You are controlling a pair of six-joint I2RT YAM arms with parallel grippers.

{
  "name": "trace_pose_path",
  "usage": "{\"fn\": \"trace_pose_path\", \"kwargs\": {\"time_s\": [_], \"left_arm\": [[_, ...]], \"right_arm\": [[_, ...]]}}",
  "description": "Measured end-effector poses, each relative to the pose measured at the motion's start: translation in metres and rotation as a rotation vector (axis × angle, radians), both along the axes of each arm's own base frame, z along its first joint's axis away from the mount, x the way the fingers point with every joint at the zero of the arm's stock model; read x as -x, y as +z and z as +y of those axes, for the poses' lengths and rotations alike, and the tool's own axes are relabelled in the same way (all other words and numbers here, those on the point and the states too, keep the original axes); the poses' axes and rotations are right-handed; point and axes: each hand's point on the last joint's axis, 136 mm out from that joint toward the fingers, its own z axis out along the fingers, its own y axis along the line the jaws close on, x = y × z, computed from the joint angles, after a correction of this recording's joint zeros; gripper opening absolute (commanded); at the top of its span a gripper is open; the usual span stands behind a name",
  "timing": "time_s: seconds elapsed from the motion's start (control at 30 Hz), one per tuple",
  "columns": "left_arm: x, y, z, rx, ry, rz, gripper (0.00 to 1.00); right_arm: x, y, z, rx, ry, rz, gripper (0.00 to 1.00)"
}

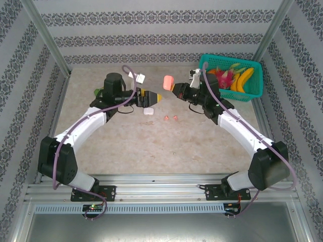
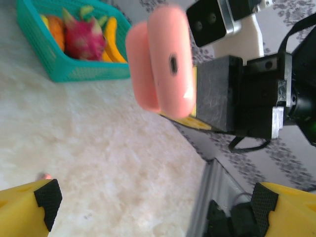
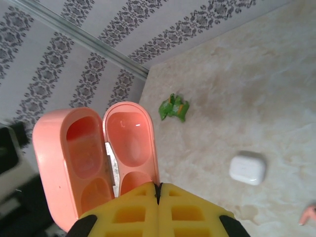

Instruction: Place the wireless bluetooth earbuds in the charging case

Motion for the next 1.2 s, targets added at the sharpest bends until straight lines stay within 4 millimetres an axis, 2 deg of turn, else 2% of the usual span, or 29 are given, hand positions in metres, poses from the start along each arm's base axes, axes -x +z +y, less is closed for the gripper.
{"fn": "trace_pose_path", "kwargs": {"time_s": [0.13, 0.4, 0.5, 0.6, 0.83, 1.2], "left_arm": [[-0.013, 0.021, 0.013, -0.099, 0.074, -0.079, 1.00], [-0.034, 0.029, 0.031, -0.288, 0.113, -0.089, 1.00], [-0.038, 0.021, 0.034, -0.329, 0.081, -0.067, 1.00], [-0.034, 0.011, 0.030, -0.361, 0.015, -0.038, 1.00], [-0.028, 0.010, 0.014, -0.357, -0.175, -0.011, 0.99], [-0.014, -0.027, -0.001, -0.293, -0.369, 0.147, 0.79]], "right_arm": [[-0.003, 0.007, -0.004, 0.109, 0.017, -0.073, 0.00], [-0.012, -0.007, -0.008, 0.338, 0.084, -0.171, 0.00], [-0.016, -0.016, -0.011, 0.425, 0.102, -0.198, 0.00], [-0.015, -0.023, -0.013, 0.511, 0.126, -0.235, 0.00], [-0.002, -0.037, -0.015, 0.700, 0.199, -0.366, 0.00], [0.013, -0.035, -0.018, 0.805, 0.274, -0.490, 0.00]]}}
